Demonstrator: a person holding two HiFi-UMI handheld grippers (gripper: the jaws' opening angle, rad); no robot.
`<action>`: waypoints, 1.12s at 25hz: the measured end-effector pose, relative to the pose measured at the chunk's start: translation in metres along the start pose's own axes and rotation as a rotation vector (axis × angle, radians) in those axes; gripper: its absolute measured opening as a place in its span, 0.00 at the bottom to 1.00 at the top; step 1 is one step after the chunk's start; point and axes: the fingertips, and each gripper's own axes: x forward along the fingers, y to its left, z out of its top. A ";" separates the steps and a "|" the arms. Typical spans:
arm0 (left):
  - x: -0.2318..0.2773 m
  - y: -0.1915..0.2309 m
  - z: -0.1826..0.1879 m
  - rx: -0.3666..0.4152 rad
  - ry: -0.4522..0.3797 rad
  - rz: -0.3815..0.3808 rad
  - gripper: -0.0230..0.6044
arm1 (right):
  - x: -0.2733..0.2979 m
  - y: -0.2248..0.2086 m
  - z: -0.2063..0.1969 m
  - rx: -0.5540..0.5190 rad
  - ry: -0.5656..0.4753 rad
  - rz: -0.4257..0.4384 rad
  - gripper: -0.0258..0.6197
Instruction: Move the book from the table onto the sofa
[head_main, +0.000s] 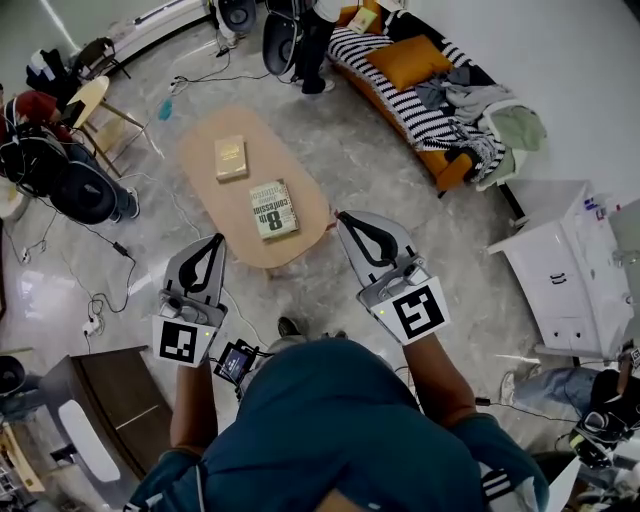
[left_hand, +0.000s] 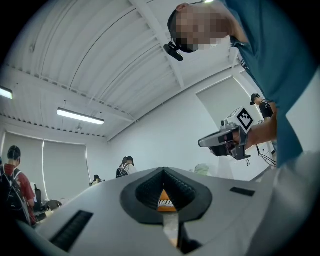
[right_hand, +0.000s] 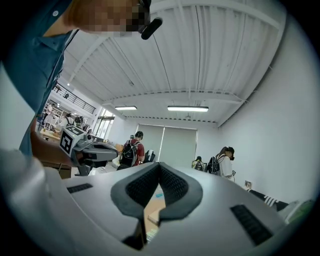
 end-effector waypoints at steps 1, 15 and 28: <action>0.000 0.009 -0.002 -0.004 -0.005 -0.002 0.04 | 0.008 0.001 0.000 -0.006 0.005 -0.005 0.06; 0.025 0.087 -0.046 -0.039 -0.019 -0.036 0.04 | 0.093 0.006 -0.017 -0.028 0.036 -0.026 0.06; 0.098 0.117 -0.062 -0.030 0.053 0.046 0.04 | 0.162 -0.065 -0.046 0.029 0.003 0.087 0.06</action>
